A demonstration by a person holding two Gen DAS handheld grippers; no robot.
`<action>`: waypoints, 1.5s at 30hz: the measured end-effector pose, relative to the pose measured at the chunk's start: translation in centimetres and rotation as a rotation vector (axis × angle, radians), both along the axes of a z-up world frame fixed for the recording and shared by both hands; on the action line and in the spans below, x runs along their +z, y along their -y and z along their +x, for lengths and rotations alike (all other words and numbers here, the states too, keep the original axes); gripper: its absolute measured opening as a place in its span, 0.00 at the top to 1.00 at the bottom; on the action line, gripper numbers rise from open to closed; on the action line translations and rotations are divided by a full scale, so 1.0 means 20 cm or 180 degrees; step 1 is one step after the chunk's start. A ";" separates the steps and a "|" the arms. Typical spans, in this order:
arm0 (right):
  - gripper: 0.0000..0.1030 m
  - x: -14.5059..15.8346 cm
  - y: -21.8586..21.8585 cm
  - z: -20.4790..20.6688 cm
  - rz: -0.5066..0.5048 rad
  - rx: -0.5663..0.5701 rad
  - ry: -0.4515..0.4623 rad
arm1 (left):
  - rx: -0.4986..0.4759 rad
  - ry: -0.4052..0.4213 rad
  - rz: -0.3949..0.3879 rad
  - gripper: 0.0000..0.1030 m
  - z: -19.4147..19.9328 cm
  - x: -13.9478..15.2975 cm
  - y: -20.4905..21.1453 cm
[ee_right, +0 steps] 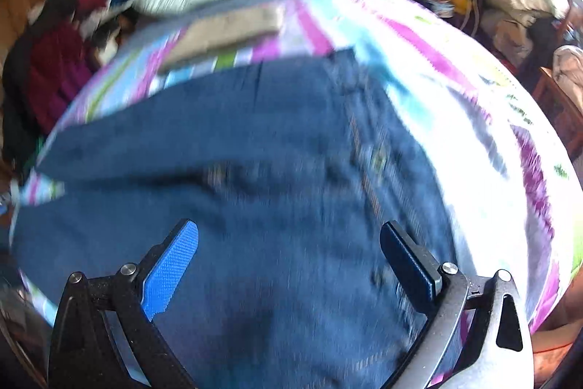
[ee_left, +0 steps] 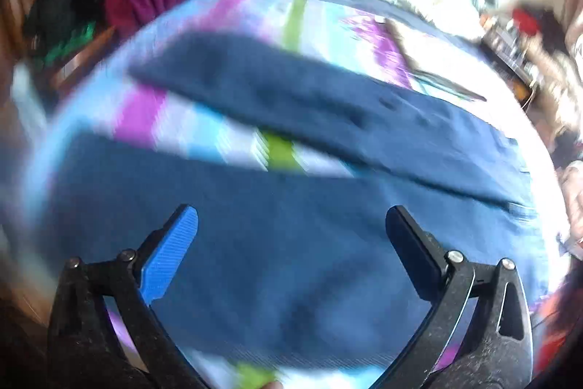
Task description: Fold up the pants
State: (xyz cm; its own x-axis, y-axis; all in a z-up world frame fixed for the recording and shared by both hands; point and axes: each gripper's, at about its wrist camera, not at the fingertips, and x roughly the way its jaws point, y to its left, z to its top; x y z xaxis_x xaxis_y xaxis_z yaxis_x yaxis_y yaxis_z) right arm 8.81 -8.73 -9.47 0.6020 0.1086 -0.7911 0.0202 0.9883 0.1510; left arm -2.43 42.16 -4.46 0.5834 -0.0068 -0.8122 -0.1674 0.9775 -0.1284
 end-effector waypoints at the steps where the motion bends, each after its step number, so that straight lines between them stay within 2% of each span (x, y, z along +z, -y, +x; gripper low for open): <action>1: 0.01 0.03 0.02 0.04 0.0054 -0.0078 0.0060 | 0.0003 0.0010 0.0152 0.00 0.10 0.01 -0.08; 2: 0.01 0.05 0.03 0.07 0.0066 -0.0142 0.0097 | 0.0047 0.0020 0.0293 0.00 0.26 0.00 -0.23; 3: 0.01 0.08 0.05 0.12 0.0043 -0.0215 0.0118 | 0.0071 0.0035 0.0289 0.01 0.36 0.00 -0.31; 5: 0.01 0.10 0.05 0.17 -0.0023 -0.0326 0.0161 | 0.0080 0.0074 0.0123 0.01 0.58 -0.03 -0.51; 7: 0.01 0.10 0.04 0.23 -0.0135 -0.0419 0.0172 | 0.0081 0.0098 -0.0185 0.01 0.85 -0.08 -0.71; 8: 0.01 0.10 0.05 0.25 -0.0182 -0.0450 0.0165 | 0.0113 0.0088 -0.0214 0.03 0.94 -0.12 -0.77; 9: 0.01 0.09 0.05 0.28 -0.0226 -0.0478 0.0150 | 0.0167 0.0088 -0.0144 0.08 1.00 -0.14 -0.79; 10: 0.01 0.08 0.05 0.32 -0.0256 -0.0498 0.0132 | 0.0212 0.0062 0.0021 0.10 1.11 -0.17 -0.84; 12: 0.01 0.06 0.06 0.40 -0.0317 -0.0535 0.0100 | 0.0261 -0.0019 0.0153 0.10 1.22 -0.23 -0.89; 14: 0.01 0.05 0.07 0.46 -0.0392 -0.0566 0.0115 | 0.0245 -0.0122 -0.0050 0.13 1.33 -0.33 -0.98; 16: 0.01 0.03 0.06 0.53 -0.0447 -0.0587 0.0116 | 0.0175 -0.0209 -0.0230 0.20 1.42 -0.43 -1.00; 20: 0.01 0.01 0.05 0.63 -0.0514 -0.0525 0.0070 | 0.0132 -0.0361 -0.0118 0.20 1.55 -0.53 -1.02; 24: 0.05 0.00 0.02 0.70 -0.0570 -0.0425 0.0057 | 0.0119 -0.0276 -0.0141 0.21 1.58 -0.58 -1.05; 25: 0.07 0.00 0.02 0.71 -0.0570 -0.0393 0.0049 | 0.0113 -0.0222 -0.0160 0.30 1.59 -0.58 -1.06; 26: 0.08 -0.01 0.01 0.73 -0.0581 -0.0366 0.0046 | 0.0044 -0.0127 -0.0237 0.44 1.57 -0.58 -1.05; 27: 0.09 0.00 0.01 0.74 -0.0600 -0.0334 0.0058 | -0.0018 -0.0081 -0.0300 0.83 1.57 -0.59 -1.06; 32: 0.11 0.01 0.03 0.77 -0.0695 -0.0260 0.0114 | -0.0080 0.0048 -0.0174 0.83 1.47 -0.56 -1.02; 35: 0.11 0.03 0.10 0.78 -0.0703 -0.0294 0.0135 | -0.0165 0.0144 -0.0047 0.85 1.40 -0.51 -0.97; 39: 0.11 0.03 0.19 0.77 -0.0700 -0.0340 0.0162 | -0.0122 0.0317 0.0081 0.87 1.26 -0.44 -0.92; 42: 0.11 0.02 0.27 0.80 -0.0684 -0.0311 0.0143 | 0.0040 0.0451 0.0036 0.88 1.21 -0.39 -0.92; 45: 0.11 -0.01 0.37 0.92 -0.0545 -0.0029 0.0068 | 0.0265 0.0664 -0.0118 0.88 1.14 -0.29 -0.93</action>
